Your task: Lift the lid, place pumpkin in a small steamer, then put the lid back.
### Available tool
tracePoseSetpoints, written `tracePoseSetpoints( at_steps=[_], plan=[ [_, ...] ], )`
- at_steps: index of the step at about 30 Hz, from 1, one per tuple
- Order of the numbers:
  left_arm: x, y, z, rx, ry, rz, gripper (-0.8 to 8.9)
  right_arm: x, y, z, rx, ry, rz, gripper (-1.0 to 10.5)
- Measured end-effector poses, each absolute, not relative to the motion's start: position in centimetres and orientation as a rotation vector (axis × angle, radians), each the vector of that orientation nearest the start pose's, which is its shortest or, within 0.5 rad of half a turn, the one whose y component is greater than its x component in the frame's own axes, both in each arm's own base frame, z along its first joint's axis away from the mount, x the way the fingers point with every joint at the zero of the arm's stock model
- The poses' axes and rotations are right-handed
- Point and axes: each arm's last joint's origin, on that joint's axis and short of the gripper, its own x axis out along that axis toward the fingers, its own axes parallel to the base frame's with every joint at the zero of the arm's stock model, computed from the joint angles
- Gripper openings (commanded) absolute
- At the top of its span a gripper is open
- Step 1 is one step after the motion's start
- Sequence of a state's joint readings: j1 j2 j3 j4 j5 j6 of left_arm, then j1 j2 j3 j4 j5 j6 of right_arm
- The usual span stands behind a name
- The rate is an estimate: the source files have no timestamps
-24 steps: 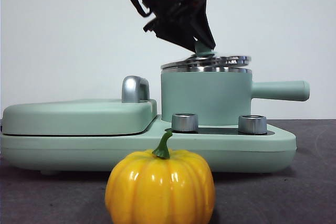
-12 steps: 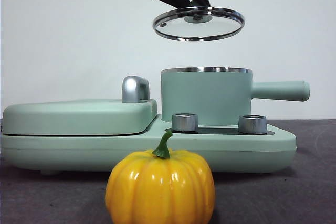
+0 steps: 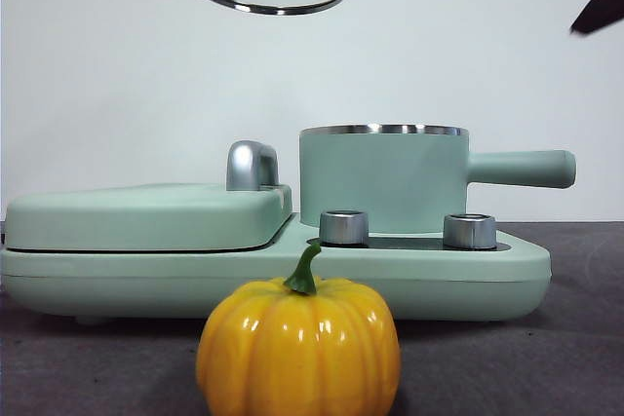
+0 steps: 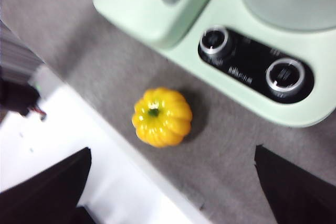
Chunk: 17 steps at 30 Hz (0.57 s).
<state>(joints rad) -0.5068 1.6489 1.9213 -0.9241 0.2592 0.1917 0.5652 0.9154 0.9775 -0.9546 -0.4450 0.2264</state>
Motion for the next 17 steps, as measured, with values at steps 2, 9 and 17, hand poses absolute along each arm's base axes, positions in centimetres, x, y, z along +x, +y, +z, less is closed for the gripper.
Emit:
tracePoseSetpoints(
  at_steps=[2,9,17],
  plan=[
    [29.2,-15.9,43.6,0.248,0.58,-0.771,0.18,13.1,11.4,30.5,0.081,1.096,0.835,5.0],
    [29.2,-14.4,44.3,0.233,0.561,-0.73,0.18,13.7,15.8,28.0,-0.034,1.21,0.837,5.6],
    [29.7,-13.2,44.3,0.222,0.565,-0.691,0.18,14.4,20.6,24.5,-0.15,1.239,0.832,5.6]
  ],
)
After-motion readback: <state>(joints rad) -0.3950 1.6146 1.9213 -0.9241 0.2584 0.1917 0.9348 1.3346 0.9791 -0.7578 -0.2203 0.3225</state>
